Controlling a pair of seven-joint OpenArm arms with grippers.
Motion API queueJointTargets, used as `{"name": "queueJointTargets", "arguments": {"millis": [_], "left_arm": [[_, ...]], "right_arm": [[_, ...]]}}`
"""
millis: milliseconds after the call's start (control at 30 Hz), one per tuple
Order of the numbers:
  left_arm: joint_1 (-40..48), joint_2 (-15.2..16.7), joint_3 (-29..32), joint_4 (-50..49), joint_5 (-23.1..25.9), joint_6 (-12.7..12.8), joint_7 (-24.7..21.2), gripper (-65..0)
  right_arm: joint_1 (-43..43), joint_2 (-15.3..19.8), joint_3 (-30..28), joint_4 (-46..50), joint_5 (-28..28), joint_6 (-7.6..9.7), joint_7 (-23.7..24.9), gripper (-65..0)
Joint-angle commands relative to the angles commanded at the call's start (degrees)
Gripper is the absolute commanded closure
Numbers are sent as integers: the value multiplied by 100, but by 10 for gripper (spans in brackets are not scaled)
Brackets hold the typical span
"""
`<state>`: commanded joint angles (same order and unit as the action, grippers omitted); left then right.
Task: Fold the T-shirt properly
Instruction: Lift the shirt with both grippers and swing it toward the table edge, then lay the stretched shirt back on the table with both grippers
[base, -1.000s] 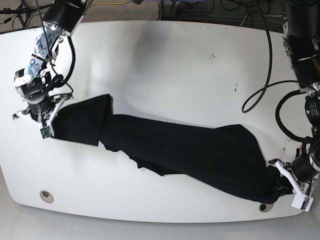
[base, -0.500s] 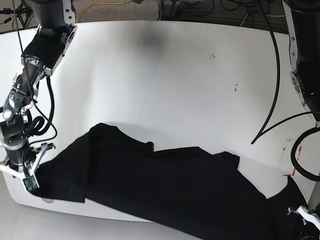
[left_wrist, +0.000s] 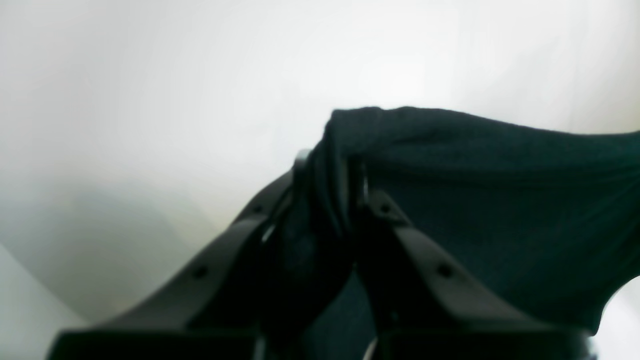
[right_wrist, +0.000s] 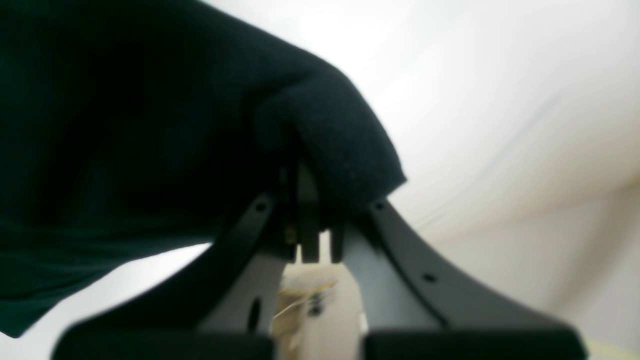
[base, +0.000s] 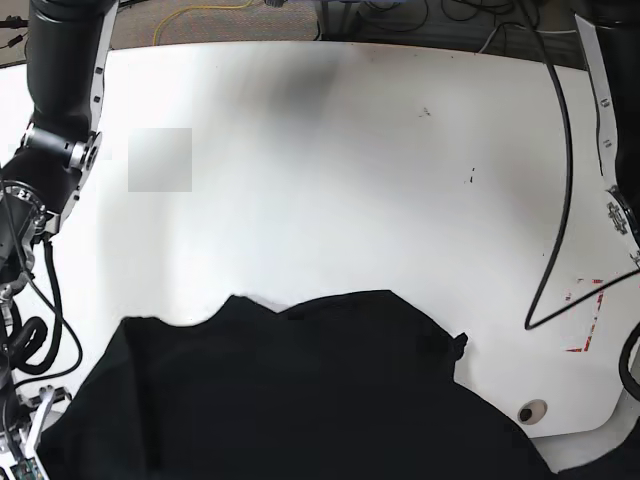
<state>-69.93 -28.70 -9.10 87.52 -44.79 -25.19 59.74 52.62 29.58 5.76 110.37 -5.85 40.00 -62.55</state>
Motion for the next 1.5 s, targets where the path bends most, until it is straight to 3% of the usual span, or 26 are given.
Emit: {"name": "queueJointTargets", "arguments": {"millis": [333, 567, 833, 1167, 1500], "left_arm": [[-299, -132, 0, -176, -26, 0, -26, -22], [220, -132, -18, -149, -44, 0, -18, -22], [141, -123, -18, -158, -26, 0, -62, -22], [-677, 158, 0, -193, 0, 9, -114, -22], [-1143, 167, 9, -396, 0, 9, -97, -22]], "right_arm": [[475, 9, -185, 26, 0, 0, -431, 0], [-123, 79, 88, 26, 9, 0, -413, 0], [-264, 114, 220, -9, 9, 0, -387, 0], [484, 264, -193, -18, 0, 0, -264, 0], [1196, 369, -501, 9, 0, 0, -264, 0]]}}
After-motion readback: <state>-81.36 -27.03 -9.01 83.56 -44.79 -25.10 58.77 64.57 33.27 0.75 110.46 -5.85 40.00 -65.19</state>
